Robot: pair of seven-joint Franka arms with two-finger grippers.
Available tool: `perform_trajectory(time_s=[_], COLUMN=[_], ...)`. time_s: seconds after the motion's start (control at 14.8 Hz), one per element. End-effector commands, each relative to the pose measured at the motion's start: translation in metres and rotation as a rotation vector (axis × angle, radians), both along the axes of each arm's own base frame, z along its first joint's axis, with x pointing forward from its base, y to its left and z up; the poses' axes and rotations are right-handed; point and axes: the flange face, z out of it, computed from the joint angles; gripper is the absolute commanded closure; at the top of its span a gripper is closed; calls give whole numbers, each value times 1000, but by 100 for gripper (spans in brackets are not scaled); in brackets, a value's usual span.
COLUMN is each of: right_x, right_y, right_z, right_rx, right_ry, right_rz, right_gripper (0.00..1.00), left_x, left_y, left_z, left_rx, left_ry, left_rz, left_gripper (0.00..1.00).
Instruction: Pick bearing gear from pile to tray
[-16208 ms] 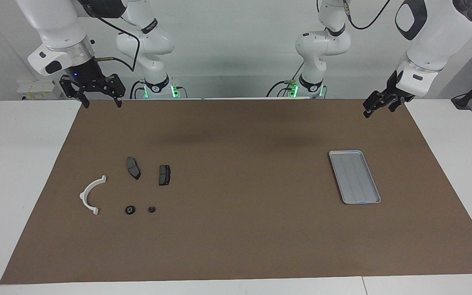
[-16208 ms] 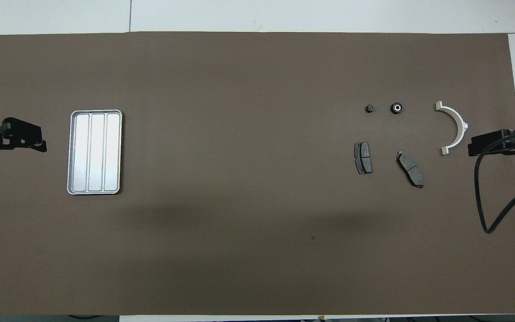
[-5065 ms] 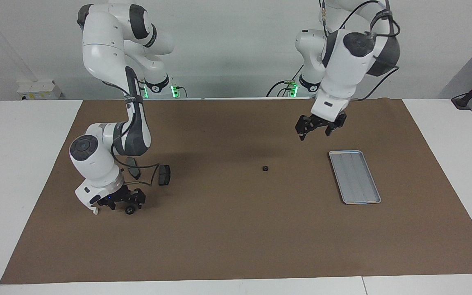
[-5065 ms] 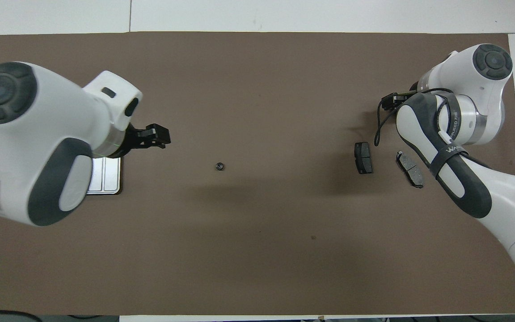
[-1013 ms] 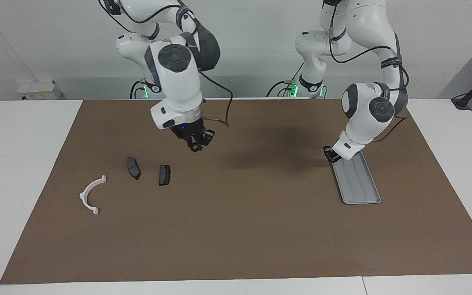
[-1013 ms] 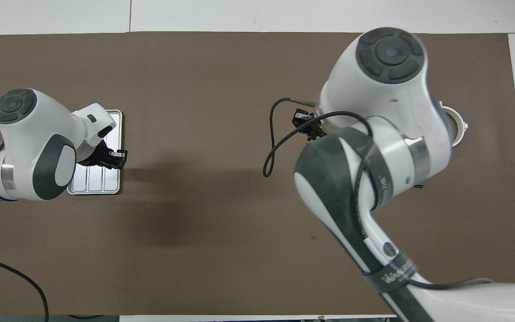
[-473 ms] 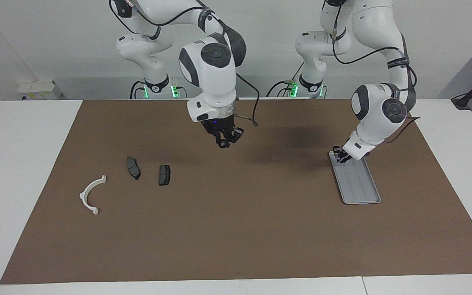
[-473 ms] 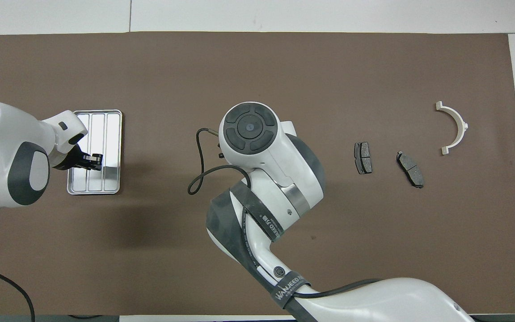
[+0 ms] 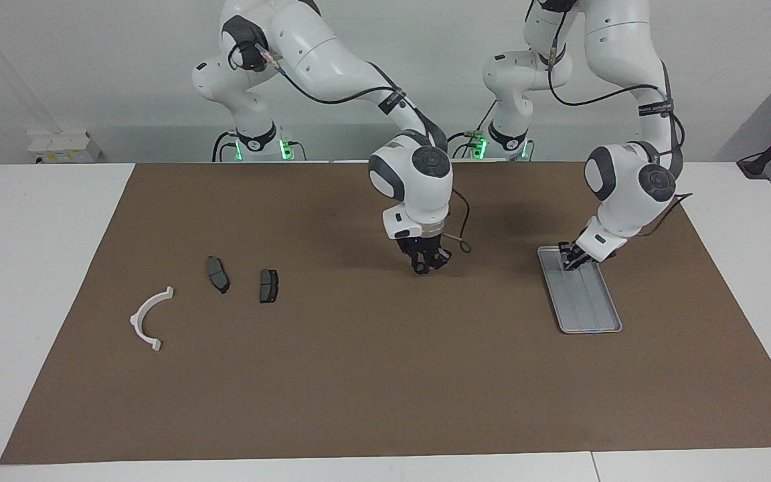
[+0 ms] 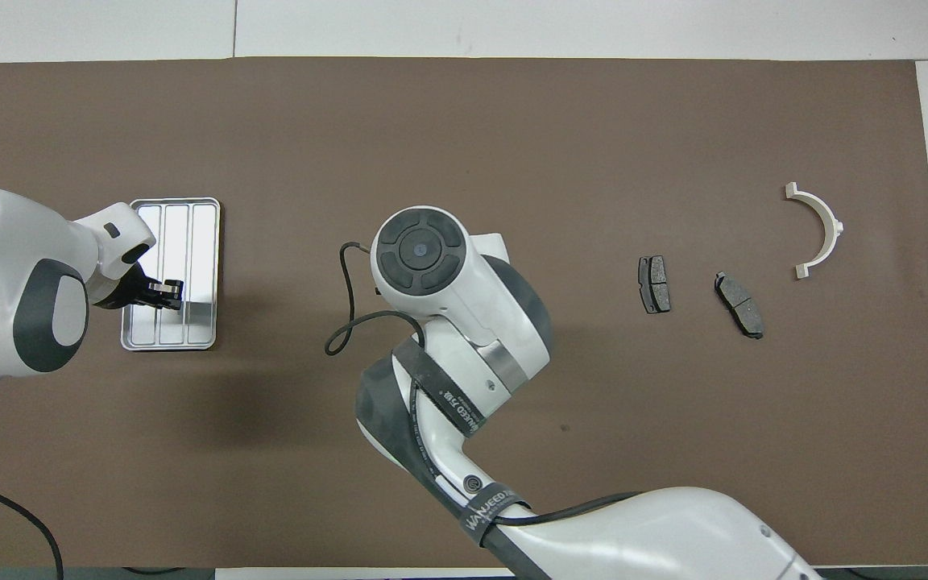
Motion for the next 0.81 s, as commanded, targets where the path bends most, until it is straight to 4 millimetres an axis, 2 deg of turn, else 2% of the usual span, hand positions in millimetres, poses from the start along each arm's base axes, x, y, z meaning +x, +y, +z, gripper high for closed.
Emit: perform_trajectory(time_s=[0.0,0.2,0.27,0.34,0.54,0.61,0.74], right_x=[5,6,5,6,9,11,21], right_y=[-2,-3,-2,-3,-6,-10,-20], right_z=[5,4,4,4,7,8,23], right_rx=[3,3,3,0,-19,-23,-22], right_ry=[-22,-22,-22,-21,-23,-16,-28], right_rz=[-22,-25,-25,-26,-21,-26,-38], right_gripper=[100,100,89,1,0,0,0], left_x=[-6,-6,-6,-8,-11,-11,-10], left_y=[4,2,2,2,1,2,1], left_z=[1,0,0,-1,-5,-5,-5], left_rx=[-7,-7,-8,-7,-7,-5,-6], left_ry=[-19,-19,-19,-17,-19,-22,-23], left_rz=[-7,-9,-6,-7,-4,-1,1], left_gripper=[86,84,84,84,83,78,33])
